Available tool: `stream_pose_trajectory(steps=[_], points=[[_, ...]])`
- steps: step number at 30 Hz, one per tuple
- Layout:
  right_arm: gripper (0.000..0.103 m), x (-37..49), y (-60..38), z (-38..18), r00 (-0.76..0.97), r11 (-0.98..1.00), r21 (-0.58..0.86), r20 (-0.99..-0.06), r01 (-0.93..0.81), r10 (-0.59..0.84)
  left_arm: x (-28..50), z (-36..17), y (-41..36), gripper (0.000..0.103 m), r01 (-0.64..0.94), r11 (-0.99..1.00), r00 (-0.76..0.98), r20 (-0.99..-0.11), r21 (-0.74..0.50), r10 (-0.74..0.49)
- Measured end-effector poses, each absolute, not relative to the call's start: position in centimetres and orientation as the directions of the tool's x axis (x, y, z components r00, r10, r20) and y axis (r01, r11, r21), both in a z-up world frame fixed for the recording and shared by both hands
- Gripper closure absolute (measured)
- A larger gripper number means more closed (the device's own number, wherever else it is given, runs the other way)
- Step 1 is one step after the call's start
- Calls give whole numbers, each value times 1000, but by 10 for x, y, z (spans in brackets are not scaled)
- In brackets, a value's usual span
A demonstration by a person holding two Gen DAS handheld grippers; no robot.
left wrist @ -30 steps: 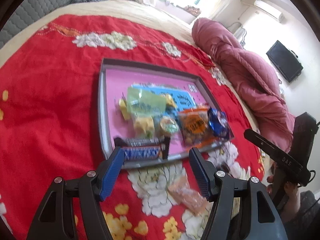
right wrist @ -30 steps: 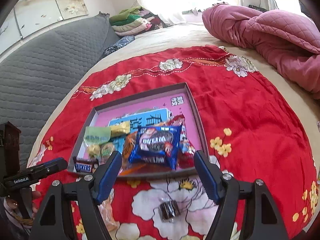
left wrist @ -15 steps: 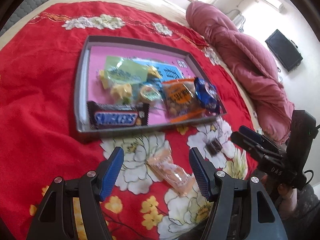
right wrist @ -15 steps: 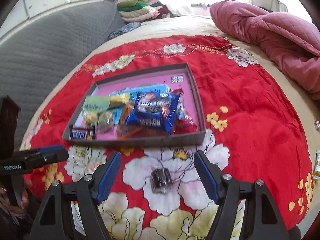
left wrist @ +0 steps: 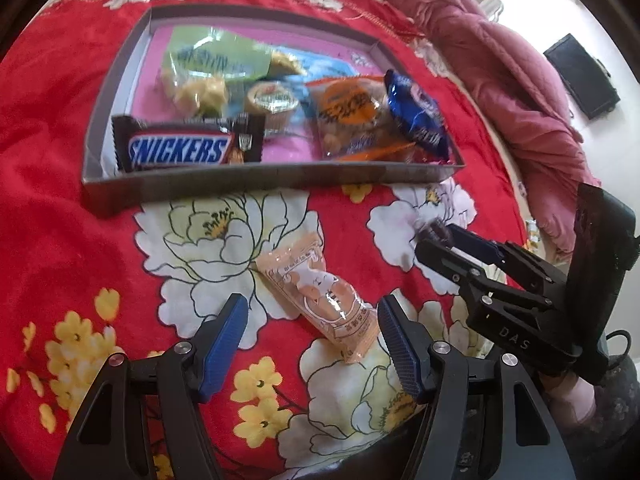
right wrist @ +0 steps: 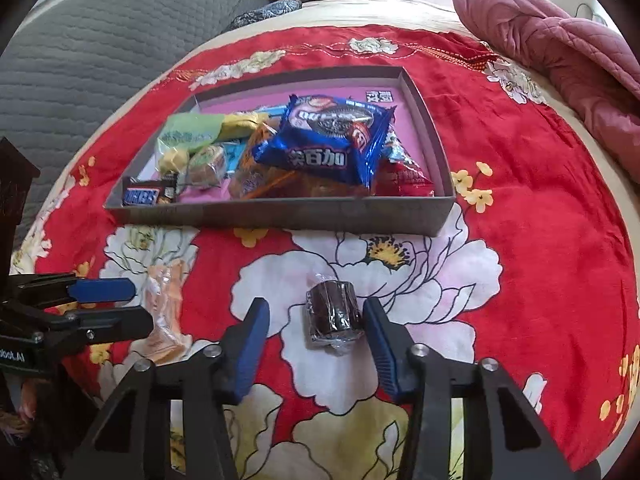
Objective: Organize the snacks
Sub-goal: 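Move right tool to the dark wrapped candy while left approaches the peach snack bar, then grasp and lift the dark candy with right tool while left grasps the peach snack bar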
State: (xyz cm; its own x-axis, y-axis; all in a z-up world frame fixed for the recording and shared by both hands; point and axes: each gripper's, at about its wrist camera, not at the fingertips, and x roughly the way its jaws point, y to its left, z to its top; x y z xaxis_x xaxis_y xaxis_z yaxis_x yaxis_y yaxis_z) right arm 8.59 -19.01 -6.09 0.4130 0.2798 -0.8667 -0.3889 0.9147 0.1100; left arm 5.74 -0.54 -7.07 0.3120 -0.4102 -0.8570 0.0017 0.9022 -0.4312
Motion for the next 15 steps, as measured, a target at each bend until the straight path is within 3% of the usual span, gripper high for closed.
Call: stream_pose_trajectory(steps=[4,9,12,14,15], points=[[72,89,-193,-66,409,915,123,-866,-383,288,60,-76,-10,34,-30,901,310,-861,-434,-404],[75,91,-192,-70,405,915,118,-869,-387,283,65,-80,-19,34,-49,910,311,-872,-413,-379],[75,92,-192,-70,407,914,115,-869,-389,282,66,-82,-27,53,-33,935,317,-890,-354,-326],[75,93,-192,-70,406,914,116,-869,-388,283,68,-82,-32,71,-16,949,321,-901,-314,-293],[75,93,-192,-70,406,914,118,-869,-387,284,68,-82,-34,72,-2,954,322,-904,-299,-283]])
